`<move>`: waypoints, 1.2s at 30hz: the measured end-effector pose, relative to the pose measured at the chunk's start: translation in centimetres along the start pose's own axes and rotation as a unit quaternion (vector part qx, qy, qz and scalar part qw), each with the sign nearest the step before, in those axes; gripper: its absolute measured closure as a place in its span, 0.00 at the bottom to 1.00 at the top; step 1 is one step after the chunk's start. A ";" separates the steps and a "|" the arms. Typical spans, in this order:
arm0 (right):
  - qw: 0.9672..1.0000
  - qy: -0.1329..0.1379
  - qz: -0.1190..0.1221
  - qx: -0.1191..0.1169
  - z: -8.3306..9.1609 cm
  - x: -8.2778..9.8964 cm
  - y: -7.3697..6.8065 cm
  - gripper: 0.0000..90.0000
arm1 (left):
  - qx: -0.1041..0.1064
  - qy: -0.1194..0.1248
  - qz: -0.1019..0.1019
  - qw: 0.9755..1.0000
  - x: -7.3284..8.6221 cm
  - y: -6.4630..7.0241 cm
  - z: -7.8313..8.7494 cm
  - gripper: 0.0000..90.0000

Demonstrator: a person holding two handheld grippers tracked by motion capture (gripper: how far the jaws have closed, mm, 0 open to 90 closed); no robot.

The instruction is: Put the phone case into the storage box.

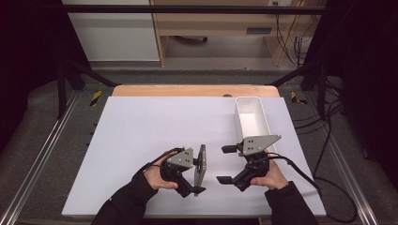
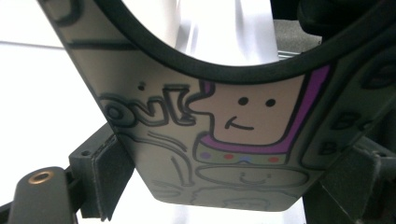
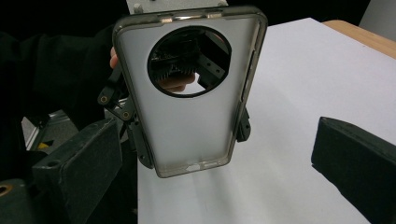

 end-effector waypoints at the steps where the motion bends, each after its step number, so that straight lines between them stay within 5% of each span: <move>1: 1.000 0.000 0.001 -0.001 -0.1 -0.1 -0.1 0.02 | -0.001 0.001 0.000 1.000 0.0 0.0 0.0 0.13; 36: 1.000 -0.013 0.006 -0.015 -1.7 -0.4 -0.7 0.03 | 0.019 -0.002 -0.016 1.000 -0.5 0.2 -1.5 0.13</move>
Point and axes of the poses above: each handheld gripper's, and its own axes: z roughly backward along the jaws, x roughly out of its underside, y roughly to its right, the point moved 8 cm from there along -z, roughly forward along the jaws, and after that the axes turned 6 degrees about -z, right-handed, at the moved point
